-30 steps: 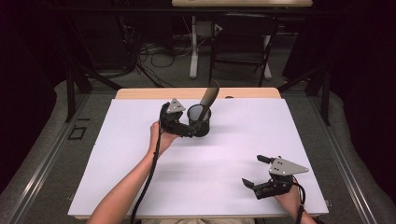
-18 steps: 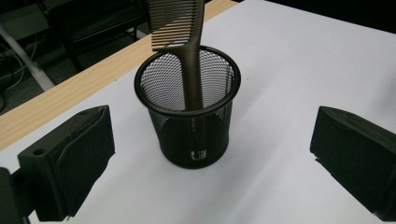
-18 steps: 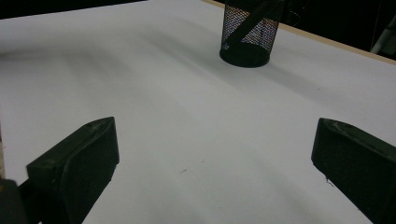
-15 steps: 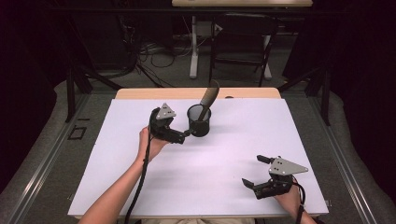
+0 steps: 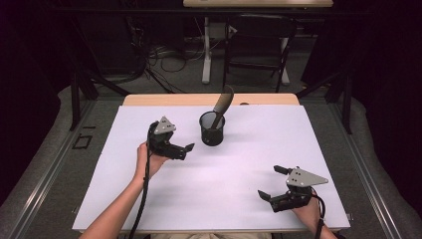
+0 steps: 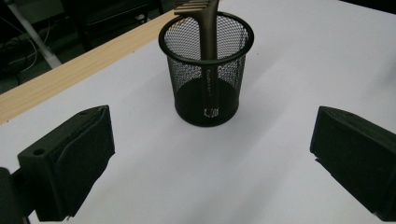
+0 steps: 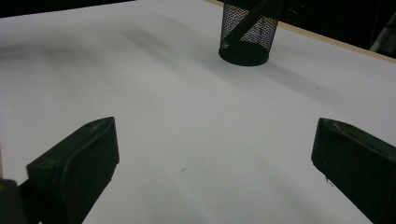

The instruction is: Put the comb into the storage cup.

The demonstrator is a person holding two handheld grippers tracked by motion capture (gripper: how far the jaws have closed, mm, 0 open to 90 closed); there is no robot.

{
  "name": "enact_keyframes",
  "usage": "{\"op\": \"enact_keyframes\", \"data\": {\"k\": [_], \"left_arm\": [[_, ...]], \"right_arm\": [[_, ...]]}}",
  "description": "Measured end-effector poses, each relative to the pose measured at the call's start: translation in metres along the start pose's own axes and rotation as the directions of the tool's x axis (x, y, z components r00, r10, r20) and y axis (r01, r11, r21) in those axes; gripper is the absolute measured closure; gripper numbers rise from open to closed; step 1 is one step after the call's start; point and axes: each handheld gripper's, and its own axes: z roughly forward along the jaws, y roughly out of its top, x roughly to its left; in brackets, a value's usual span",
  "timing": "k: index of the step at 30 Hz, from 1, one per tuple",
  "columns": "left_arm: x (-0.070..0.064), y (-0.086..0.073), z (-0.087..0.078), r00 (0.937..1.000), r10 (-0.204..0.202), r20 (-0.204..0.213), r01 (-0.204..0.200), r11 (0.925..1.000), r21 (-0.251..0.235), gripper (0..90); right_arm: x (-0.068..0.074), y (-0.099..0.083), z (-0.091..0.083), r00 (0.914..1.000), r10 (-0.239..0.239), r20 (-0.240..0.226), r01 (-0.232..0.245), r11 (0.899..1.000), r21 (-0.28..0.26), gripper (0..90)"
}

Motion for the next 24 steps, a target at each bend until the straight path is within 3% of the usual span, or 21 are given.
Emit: {"op": "enact_keyframes", "data": {"k": [24], "left_arm": [[0.002,-0.037,-0.037,0.9978,-0.05,-0.044,0.049,0.9987,-0.017,0.0]], "right_arm": [[0.0,0.0,0.0,1.0,0.0,0.004,0.0,1.0,0.001,0.3]]}}
